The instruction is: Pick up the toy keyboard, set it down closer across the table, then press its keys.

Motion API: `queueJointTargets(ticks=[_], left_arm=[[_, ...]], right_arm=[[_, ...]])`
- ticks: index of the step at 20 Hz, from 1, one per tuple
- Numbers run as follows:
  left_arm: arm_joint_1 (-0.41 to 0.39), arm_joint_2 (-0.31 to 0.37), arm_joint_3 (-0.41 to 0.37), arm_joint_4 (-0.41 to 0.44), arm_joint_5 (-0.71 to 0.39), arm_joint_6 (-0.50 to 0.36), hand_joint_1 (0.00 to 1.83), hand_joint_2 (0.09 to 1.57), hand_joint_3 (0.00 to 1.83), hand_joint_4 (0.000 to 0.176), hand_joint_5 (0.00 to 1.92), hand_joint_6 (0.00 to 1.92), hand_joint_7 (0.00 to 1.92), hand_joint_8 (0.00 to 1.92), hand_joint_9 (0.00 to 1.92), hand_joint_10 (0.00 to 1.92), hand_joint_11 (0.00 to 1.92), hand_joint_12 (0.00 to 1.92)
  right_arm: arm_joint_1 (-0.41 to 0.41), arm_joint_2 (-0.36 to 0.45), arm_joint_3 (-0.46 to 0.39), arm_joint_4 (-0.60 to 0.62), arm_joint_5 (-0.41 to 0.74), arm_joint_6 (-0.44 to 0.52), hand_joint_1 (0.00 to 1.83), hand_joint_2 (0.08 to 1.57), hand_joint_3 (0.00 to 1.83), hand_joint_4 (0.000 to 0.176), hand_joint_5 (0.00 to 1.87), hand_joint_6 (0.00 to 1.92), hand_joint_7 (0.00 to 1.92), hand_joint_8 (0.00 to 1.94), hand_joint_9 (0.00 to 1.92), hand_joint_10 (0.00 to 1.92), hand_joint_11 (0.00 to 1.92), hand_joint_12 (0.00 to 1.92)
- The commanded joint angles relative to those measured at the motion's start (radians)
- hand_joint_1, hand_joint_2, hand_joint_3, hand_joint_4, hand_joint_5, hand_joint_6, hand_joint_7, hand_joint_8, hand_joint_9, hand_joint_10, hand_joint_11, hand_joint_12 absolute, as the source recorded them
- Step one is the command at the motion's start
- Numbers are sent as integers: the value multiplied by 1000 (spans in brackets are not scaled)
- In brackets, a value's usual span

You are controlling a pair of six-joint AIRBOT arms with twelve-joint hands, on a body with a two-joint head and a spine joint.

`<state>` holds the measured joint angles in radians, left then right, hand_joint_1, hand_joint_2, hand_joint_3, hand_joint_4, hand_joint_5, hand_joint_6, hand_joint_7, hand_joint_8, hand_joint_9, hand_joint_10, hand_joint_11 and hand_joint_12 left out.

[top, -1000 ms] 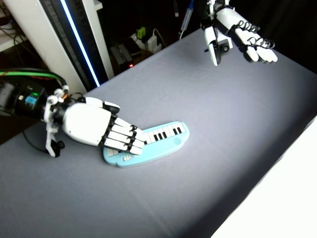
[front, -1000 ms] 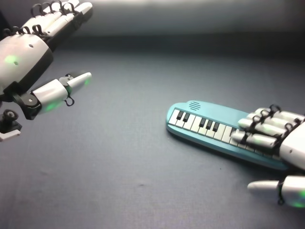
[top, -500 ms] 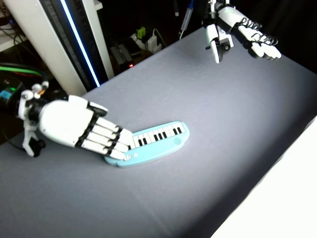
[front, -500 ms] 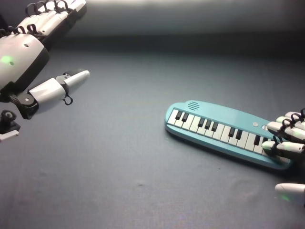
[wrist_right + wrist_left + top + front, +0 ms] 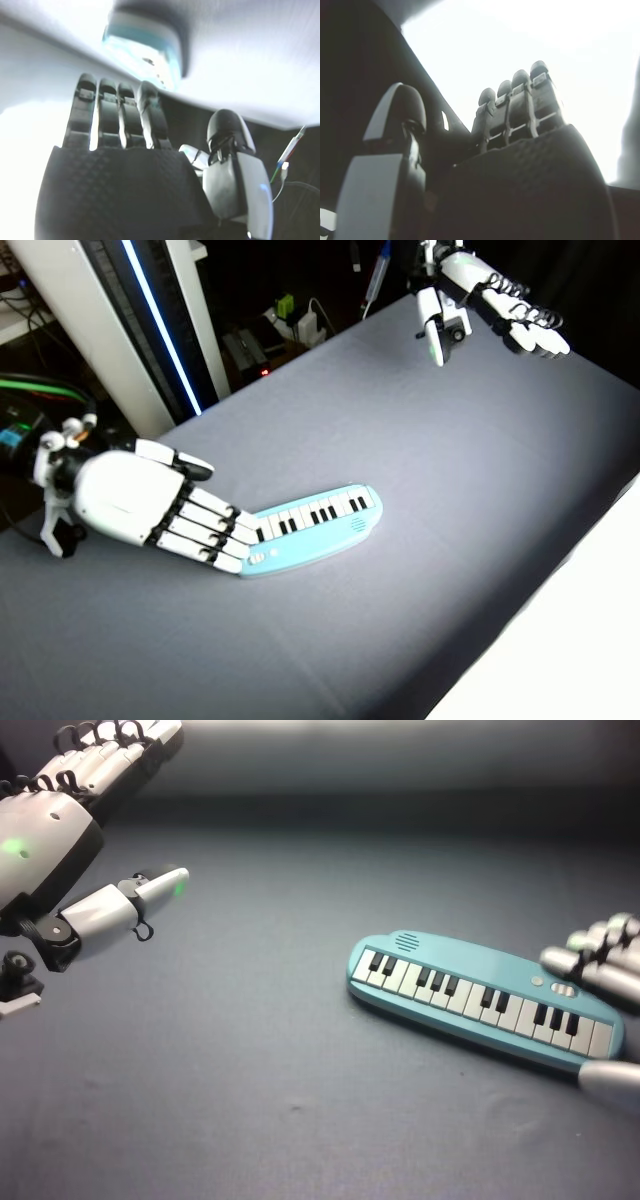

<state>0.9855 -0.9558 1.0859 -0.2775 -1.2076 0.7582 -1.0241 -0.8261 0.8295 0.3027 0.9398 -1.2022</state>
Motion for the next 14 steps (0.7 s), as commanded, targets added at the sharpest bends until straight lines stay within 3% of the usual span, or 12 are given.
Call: queueJointTargets(ticks=[1, 2, 3, 5, 6, 7, 8, 9, 11, 12, 13, 14], left_arm=[[-2, 7, 1, 9, -132, -1, 714, 1361, 1, 7, 72, 5, 0, 0, 0, 0, 0, 0], [4, 11, -4, 9, -141, -1, 709, 1361, 1, 3, 69, 3, 0, 0, 0, 0, 0, 0], [13, 16, -11, 7, -158, 0, 675, 1358, 0, 3, 67, 1, 0, 0, 0, 0, 0, 0], [30, 25, -26, -5, -200, 4, 675, 1350, 0, 9, 10, 0, 0, 0, 0, 0, 0, 0], [43, 28, -33, -15, -226, 5, 527, 1338, 0, 30, 0, 0, 0, 0, 0, 0, 0, 0], [59, 31, -40, -26, -258, 5, 578, 1274, 0, 47, 0, 0, 0, 0, 0, 0, 0, 0], [68, 33, -44, -32, -283, 5, 632, 1236, 0, 62, 0, 0, 0, 0, 0, 0, 0, 0], [73, 34, -47, -36, -305, 5, 632, 1236, 0, 62, 0, 0, 0, 0, 0, 0, 0, 0], [83, 38, -54, -44, -359, 5, 570, 1235, 0, 49, 0, 0, 0, 0, 0, 0, 0, 0], [88, 42, -60, -48, -391, 5, 464, 1256, 9, 70, 0, 0, 0, 0, 0, 0, 0, 0], [96, 50, -67, -51, -428, 5, 400, 1309, 28, 92, 0, 0, 0, 0, 0, 0, 0, 0], [103, 59, -74, -54, -460, 5, 398, 1316, 29, 64, 0, 0, 0, 0, 0, 0, 0, 0]], right_arm=[[14, 15, -7, -9, 177, 6, 0, 1347, 11, 70, 0, 0, 0, 0, 0, 0, 0, 0], [13, 28, -18, -9, 219, 6, 0, 1358, 11, 79, 0, 0, 0, 0, 0, 0, 0, 0], [10, 30, -30, -9, 274, 9, 0, 1375, 16, 45, 0, 0, 0, 0, 0, 0, 0, 0], [-2, 38, -41, -6, 365, 35, 0, 1363, 8, 55, 0, 0, 0, 0, 0, 0, 0, 0], [-12, 46, -41, -6, 412, 62, 0, 1314, 0, 115, 0, 0, 0, 0, 0, 0, 0, 0], [-30, 78, -41, 3, 479, 95, 0, 1315, 0, 113, 0, 0, 0, 0, 0, 0, 0, 0], [-42, 81, -43, 15, 528, 108, 0, 1317, 0, 125, 0, 0, 0, 0, 0, 0, 0, 0], [-53, 84, -46, 26, 566, 116, 0, 1317, 0, 125, 0, 0, 0, 0, 0, 0, 0, 0], [-76, 85, -54, 41, 649, 125, 0, 1340, 2, 102, 0, 0, 0, 0, 0, 0, 0, 0], [-78, 89, -56, 41, 681, 129, 0, 1351, 7, 86, 0, 0, 0, 0, 0, 0, 0, 0], [-78, 96, -59, 40, 717, 135, 0, 1357, 8, 56, 0, 0, 0, 0, 0, 0, 0, 0], [-78, 105, -63, 40, 750, 139, 0, 1334, 0, 38, 0, 0, 0, 0, 0, 0, 0, 0]])
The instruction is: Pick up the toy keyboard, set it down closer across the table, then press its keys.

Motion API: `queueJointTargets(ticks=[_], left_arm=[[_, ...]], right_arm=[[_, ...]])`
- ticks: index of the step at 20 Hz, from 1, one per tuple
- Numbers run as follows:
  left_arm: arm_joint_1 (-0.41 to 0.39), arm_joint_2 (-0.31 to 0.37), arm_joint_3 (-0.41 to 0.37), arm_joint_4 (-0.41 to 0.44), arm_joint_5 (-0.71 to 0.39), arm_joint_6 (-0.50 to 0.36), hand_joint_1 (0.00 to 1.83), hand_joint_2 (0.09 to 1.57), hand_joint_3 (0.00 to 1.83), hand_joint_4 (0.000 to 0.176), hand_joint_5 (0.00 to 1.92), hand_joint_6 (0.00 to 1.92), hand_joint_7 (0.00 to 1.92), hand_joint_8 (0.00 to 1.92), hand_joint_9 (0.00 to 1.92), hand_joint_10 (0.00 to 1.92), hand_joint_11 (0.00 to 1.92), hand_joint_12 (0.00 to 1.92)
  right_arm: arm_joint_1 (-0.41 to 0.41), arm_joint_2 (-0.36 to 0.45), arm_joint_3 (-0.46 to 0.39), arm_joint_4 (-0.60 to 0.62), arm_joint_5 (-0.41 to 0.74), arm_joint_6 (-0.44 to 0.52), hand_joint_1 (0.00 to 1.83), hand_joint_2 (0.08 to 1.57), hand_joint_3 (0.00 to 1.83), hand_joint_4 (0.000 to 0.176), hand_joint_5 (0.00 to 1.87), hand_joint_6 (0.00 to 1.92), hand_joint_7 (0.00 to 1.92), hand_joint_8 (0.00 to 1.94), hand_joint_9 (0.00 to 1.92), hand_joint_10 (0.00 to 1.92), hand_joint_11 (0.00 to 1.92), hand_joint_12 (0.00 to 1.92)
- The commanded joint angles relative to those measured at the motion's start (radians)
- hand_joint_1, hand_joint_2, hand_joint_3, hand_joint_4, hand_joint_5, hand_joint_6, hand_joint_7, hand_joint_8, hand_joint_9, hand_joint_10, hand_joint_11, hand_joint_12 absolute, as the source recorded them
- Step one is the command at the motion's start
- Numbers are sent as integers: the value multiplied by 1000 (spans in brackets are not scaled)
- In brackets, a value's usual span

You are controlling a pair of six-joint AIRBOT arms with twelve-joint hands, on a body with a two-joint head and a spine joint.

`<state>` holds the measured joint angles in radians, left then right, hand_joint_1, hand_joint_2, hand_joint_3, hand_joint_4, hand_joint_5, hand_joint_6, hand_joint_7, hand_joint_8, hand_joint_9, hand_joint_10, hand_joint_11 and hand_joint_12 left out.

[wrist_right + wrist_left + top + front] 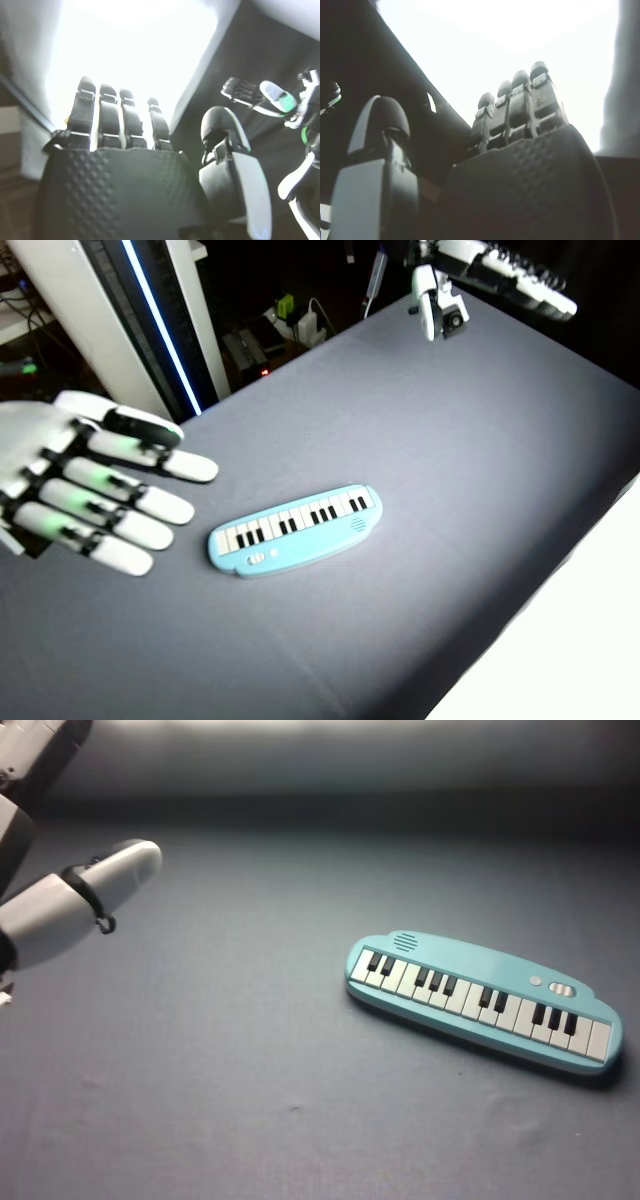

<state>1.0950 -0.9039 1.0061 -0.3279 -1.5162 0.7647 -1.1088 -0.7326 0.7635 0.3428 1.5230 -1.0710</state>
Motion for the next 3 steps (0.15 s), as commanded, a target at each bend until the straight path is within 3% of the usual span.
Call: queueJointTargets(ticks=[1, 2, 3], left_arm=[[2, 17, -2, -8, -185, -1, 407, 1311, 20, 56, 0, 0, 0, 0, 0, 0, 0, 0], [7, 24, -6, -12, -211, -2, 441, 1303, 11, 76, 0, 0, 0, 0, 0, 0, 0, 0], [9, 33, -11, -12, -213, -7, 441, 1303, 11, 76, 0, 0, 0, 0, 0, 0, 0, 0]], right_arm=[[6, 23, -1, 0, 194, 8, 0, 1340, 0, 31, 0, 0, 0, 0, 0, 0, 0, 0], [5, 35, -7, 0, 214, 8, 0, 1330, 0, 30, 0, 0, 0, 0, 0, 0, 0, 0], [2, 48, -12, -4, 227, 8, 0, 1330, 0, 30, 0, 0, 0, 0, 0, 0, 0, 0]])
